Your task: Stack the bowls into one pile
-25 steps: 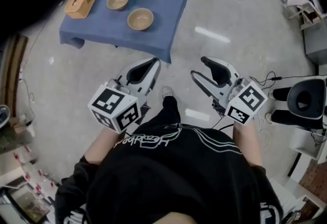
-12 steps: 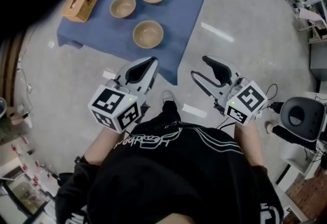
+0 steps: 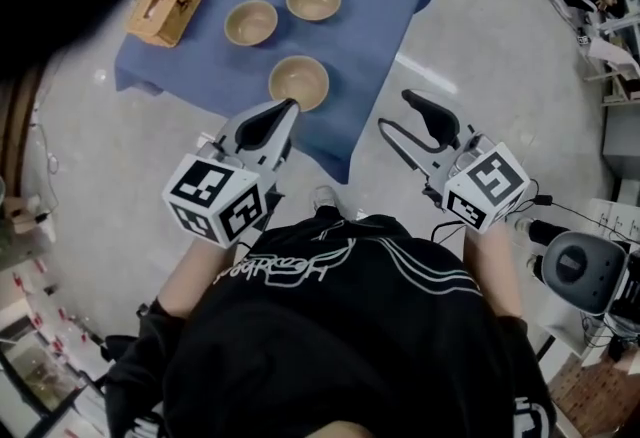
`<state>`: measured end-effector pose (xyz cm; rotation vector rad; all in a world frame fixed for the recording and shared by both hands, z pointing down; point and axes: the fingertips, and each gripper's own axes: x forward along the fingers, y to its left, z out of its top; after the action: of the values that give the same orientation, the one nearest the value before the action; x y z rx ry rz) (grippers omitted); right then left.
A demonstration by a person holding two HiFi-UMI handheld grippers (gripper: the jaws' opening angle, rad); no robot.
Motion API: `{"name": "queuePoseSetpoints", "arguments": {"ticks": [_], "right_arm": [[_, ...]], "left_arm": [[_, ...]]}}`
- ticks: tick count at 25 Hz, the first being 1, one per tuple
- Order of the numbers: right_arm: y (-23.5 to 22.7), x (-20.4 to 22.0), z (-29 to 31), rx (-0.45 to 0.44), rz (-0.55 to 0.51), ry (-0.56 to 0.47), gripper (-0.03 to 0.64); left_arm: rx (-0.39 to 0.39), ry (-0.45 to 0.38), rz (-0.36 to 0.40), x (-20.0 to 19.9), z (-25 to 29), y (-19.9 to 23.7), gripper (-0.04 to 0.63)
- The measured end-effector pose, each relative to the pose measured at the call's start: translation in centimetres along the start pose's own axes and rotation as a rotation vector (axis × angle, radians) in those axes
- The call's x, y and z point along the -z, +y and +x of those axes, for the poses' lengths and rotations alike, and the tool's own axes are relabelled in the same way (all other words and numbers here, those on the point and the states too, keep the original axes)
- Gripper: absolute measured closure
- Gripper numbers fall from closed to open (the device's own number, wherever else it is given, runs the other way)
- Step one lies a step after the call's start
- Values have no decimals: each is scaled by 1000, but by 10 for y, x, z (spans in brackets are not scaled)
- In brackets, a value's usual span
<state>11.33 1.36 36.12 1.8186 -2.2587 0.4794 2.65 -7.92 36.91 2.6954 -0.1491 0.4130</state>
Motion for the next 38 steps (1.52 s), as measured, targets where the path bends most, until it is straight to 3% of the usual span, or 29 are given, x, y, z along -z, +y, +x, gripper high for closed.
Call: {"name": "queuePoseSetpoints", "arguments": {"ticks": [5, 12, 25, 38], "right_arm": [[1, -9, 12, -14, -44, 0, 393], [1, -22, 38, -108, -100, 11, 393], [-47, -33, 90, -247, -136, 93, 393], [-89, -42, 145, -351, -286, 197, 393]], "left_arm": [[-47, -18, 6, -8, -8, 12, 568], [-121, -38, -7, -13, -15, 22, 568], [-265, -60, -105, -25, 5, 58, 568], [-388, -100, -174, -37, 17, 87, 568]]}}
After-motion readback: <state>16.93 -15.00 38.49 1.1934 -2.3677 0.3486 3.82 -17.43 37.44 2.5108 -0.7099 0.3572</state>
